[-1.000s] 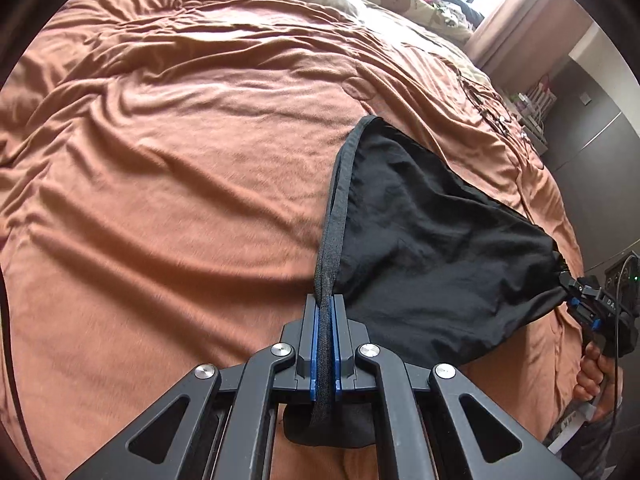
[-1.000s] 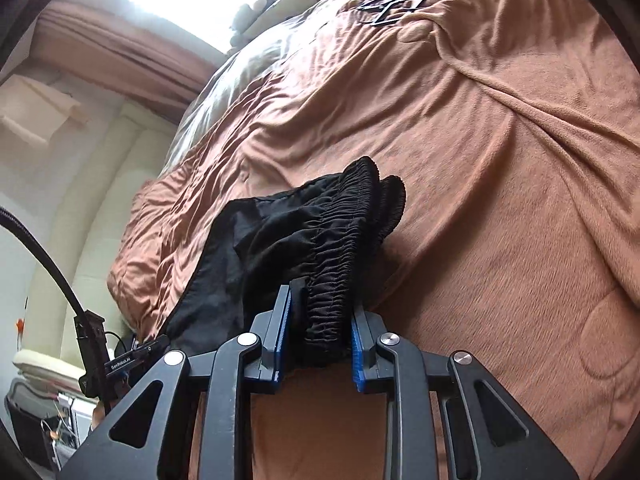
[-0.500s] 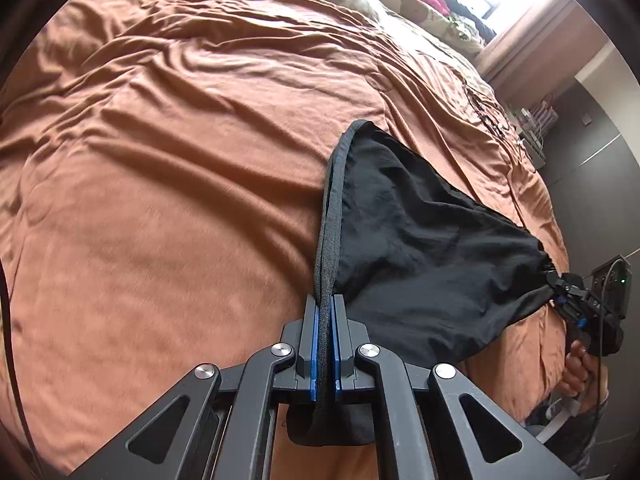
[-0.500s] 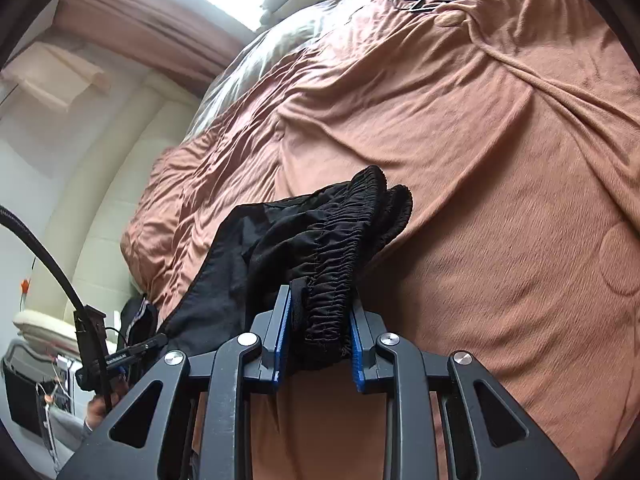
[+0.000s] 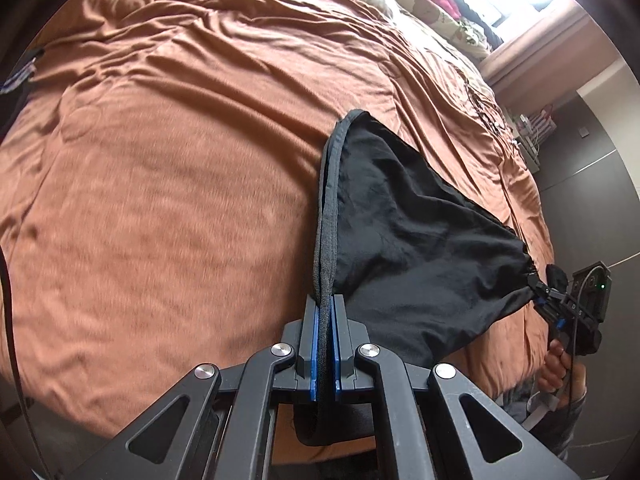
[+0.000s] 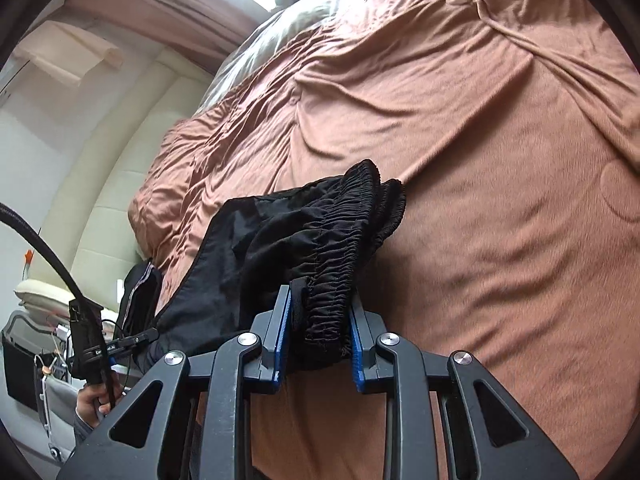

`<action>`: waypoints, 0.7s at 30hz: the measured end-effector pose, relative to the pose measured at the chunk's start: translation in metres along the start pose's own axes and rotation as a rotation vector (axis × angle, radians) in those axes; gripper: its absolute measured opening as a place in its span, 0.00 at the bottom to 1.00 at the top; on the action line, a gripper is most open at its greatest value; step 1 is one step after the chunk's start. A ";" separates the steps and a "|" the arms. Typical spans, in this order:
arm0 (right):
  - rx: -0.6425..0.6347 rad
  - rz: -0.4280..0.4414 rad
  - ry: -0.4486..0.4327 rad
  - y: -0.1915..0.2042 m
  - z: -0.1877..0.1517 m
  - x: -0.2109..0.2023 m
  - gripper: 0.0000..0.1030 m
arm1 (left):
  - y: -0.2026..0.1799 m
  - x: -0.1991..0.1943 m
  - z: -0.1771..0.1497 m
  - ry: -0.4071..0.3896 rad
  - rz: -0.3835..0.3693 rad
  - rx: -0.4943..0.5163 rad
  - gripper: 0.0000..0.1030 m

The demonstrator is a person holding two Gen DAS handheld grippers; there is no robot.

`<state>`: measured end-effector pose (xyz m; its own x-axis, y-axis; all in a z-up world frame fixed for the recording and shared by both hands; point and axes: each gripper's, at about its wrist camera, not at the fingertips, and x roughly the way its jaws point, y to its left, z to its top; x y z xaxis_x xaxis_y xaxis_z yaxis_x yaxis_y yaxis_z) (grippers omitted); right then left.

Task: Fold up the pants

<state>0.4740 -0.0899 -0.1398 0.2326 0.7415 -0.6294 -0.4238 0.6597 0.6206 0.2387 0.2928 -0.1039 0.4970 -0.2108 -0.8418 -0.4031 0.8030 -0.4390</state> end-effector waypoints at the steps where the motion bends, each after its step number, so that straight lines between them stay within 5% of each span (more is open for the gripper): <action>1: -0.004 -0.001 0.005 0.000 -0.002 0.000 0.21 | 0.001 -0.001 -0.002 0.002 -0.003 -0.002 0.05; 21: -0.064 -0.181 0.062 0.015 -0.019 0.009 0.21 | 0.026 0.045 -0.050 0.084 -0.019 -0.059 0.07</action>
<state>0.4535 -0.0756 -0.1452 0.2569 0.6011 -0.7568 -0.4347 0.7713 0.4650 0.2126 0.2768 -0.1694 0.4395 -0.2741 -0.8554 -0.4398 0.7647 -0.4711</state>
